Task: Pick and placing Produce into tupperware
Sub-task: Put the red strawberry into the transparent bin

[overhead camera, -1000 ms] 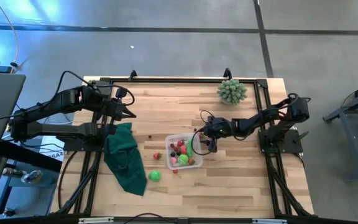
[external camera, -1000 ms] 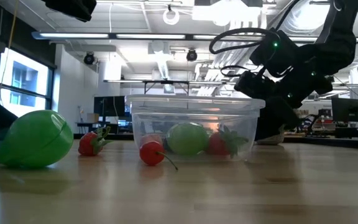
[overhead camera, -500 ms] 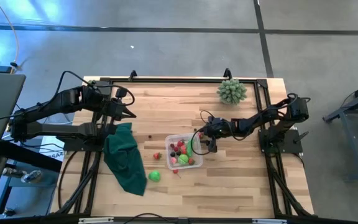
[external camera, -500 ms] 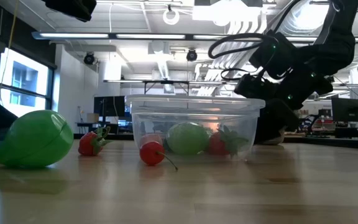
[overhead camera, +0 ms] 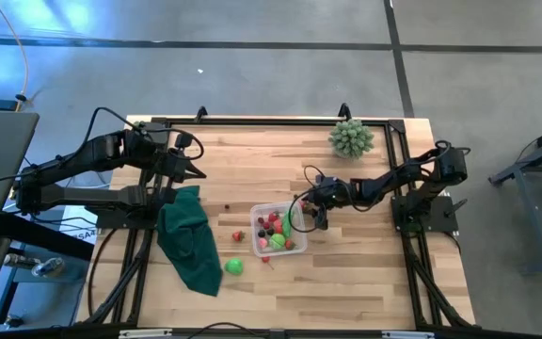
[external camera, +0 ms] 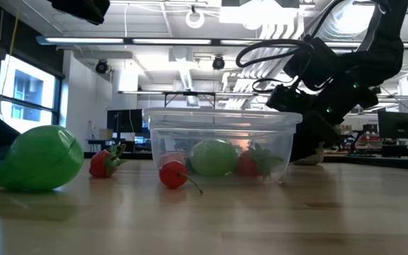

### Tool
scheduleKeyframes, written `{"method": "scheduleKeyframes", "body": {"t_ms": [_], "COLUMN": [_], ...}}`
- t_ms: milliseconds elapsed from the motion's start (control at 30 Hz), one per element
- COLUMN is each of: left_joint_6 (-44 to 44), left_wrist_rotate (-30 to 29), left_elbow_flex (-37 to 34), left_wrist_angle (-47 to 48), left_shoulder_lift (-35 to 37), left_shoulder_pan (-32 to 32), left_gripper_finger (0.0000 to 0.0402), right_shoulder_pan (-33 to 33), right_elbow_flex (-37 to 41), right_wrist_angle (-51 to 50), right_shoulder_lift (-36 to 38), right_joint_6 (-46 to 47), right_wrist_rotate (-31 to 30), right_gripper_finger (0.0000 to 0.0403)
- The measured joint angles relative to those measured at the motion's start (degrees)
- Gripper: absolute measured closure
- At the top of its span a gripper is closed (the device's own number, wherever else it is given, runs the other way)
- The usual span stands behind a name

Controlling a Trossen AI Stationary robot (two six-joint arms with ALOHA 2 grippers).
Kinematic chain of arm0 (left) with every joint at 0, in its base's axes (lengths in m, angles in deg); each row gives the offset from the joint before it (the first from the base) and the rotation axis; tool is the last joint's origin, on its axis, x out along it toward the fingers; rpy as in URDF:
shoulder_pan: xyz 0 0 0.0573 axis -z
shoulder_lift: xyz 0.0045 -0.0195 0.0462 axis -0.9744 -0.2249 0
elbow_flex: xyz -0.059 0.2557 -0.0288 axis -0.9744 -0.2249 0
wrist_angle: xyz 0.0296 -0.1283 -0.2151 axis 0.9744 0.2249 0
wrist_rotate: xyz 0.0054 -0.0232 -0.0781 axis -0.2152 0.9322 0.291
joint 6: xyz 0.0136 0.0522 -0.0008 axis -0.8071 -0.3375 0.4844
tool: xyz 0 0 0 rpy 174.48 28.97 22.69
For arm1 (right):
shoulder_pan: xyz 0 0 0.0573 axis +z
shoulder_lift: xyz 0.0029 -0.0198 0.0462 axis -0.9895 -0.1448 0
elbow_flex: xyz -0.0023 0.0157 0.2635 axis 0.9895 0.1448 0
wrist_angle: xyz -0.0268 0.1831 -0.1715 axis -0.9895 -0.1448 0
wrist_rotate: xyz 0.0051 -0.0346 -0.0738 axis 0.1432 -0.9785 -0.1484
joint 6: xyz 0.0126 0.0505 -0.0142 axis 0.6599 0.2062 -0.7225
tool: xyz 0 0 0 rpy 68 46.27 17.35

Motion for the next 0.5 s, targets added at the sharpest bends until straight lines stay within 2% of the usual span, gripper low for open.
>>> {"method": "scheduleKeyframes", "body": {"t_ms": [500], "left_joint_6": [0.0], "left_wrist_rotate": [-0.02], "left_elbow_flex": [0.02], "left_wrist_angle": [0.0], "left_shoulder_lift": [0.0], "left_shoulder_pan": [0.0], "left_gripper_finger": [0.0401], "right_shoulder_pan": [0.0], "right_elbow_flex": [0.0], "right_wrist_angle": [0.03], "right_shoulder_lift": [0.0], "right_joint_6": [0.18], "right_wrist_rotate": [0.17], "right_gripper_finger": [0.0253]}}
